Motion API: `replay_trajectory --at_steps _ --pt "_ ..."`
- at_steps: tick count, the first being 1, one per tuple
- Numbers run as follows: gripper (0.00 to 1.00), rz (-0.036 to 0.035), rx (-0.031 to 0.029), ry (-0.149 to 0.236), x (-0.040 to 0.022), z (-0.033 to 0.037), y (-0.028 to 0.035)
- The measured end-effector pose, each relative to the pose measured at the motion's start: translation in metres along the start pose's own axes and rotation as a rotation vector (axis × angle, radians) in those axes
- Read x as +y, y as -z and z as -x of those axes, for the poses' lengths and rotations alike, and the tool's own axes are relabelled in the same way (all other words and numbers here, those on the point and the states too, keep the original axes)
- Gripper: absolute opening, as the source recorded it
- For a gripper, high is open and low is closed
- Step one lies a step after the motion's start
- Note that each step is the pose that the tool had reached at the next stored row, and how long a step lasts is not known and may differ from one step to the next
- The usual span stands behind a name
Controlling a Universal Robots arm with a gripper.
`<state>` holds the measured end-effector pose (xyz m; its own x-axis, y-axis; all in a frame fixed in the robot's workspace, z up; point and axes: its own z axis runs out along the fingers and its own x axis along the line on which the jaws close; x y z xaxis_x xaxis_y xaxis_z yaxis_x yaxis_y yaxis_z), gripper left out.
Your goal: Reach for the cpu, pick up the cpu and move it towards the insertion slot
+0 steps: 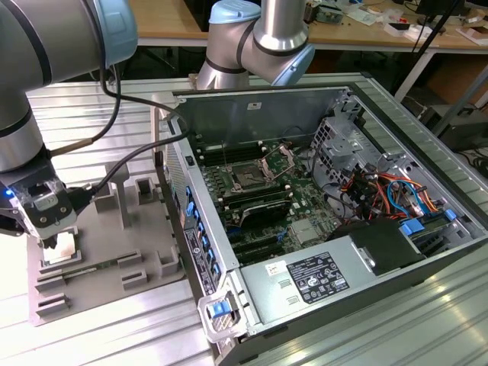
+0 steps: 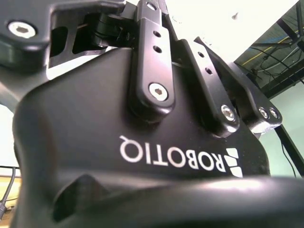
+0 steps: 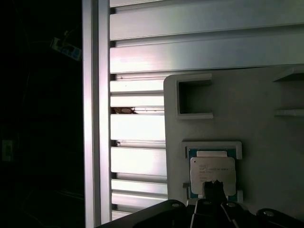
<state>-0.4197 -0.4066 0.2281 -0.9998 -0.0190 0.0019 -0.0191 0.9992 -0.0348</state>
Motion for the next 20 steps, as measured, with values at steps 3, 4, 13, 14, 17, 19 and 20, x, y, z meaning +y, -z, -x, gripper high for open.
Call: replay_trajectory --at_steps 3,4,13,14,17,19,20 --pt "0.11 0.0000 0.0000 0.000 0.0000 0.0000 -0.0009" --pt "0.11 0.0000 0.0000 0.000 0.0000 0.0000 -0.0011" --pt "0.11 0.0000 0.0000 0.000 0.0001 0.0000 -0.0038" --pt "0.11 0.0000 0.0000 0.000 0.0001 0.0001 -0.0040" --pt "0.11 0.0000 0.0000 0.000 0.0002 0.0001 -0.0047" --pt "0.11 0.0000 0.0000 0.000 0.0002 0.0001 -0.0058" --pt "0.11 0.0001 -0.0001 0.000 0.0002 0.0001 -0.0059"
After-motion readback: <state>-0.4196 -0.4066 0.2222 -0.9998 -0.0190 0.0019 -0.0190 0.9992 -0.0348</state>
